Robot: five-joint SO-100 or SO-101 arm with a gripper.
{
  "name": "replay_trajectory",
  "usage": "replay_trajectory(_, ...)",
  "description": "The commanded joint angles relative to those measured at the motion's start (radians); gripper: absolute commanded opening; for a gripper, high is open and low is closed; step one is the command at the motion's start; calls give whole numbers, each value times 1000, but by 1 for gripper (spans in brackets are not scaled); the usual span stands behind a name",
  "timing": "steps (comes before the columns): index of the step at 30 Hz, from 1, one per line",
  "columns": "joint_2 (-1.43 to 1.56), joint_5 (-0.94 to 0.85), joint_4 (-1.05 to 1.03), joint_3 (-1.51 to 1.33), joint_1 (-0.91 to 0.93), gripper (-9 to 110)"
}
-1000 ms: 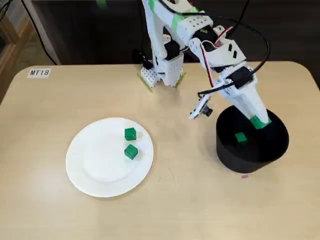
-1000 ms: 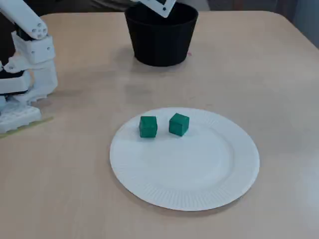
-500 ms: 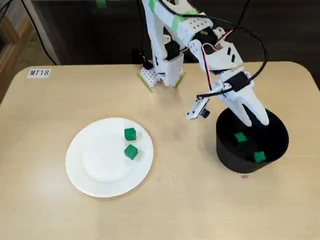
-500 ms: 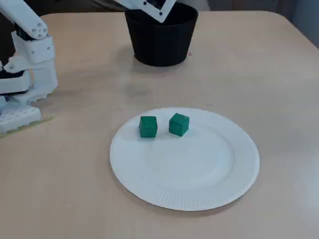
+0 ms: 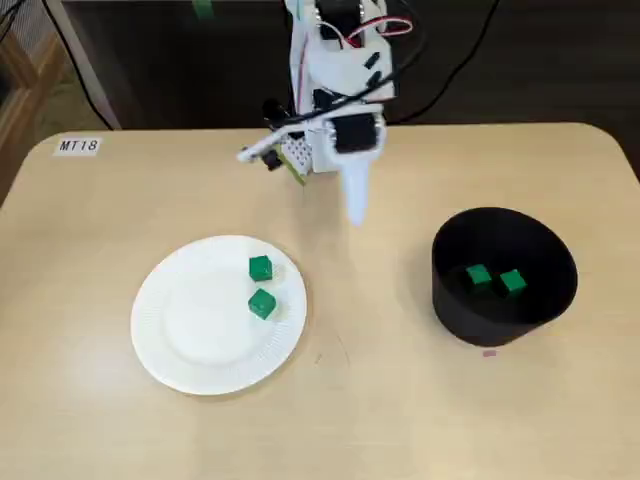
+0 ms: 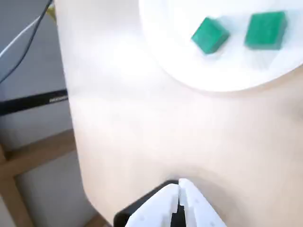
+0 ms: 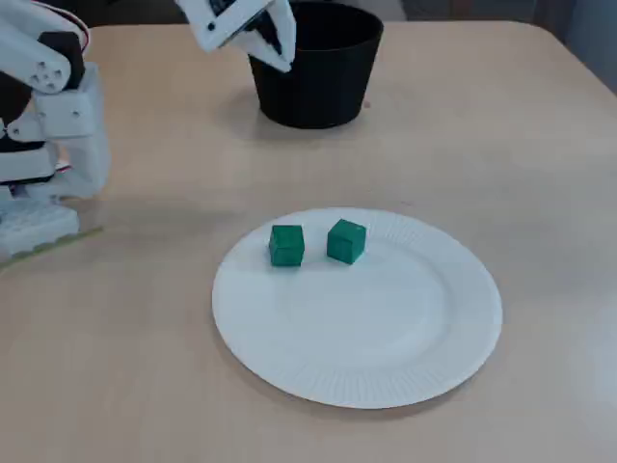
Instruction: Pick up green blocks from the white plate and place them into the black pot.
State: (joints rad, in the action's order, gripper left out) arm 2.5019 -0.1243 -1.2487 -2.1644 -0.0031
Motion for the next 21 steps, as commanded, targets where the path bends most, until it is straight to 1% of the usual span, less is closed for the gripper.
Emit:
replay_trajectory(1,-31,-28,-29,17,60,-2)
replay_trajectory(8,-175,-28,21,15,164,-2)
replay_trajectory(12,-255,46,95,23,193,-2)
replay_trajectory(17,-364,146,114,66,227,-2)
replay_trajectory(18,-371,161,117,66,232,2)
replay_trajectory(20,-383,183,120,61,233,17)
replay_trajectory(21,-393,201,120,61,235,22)
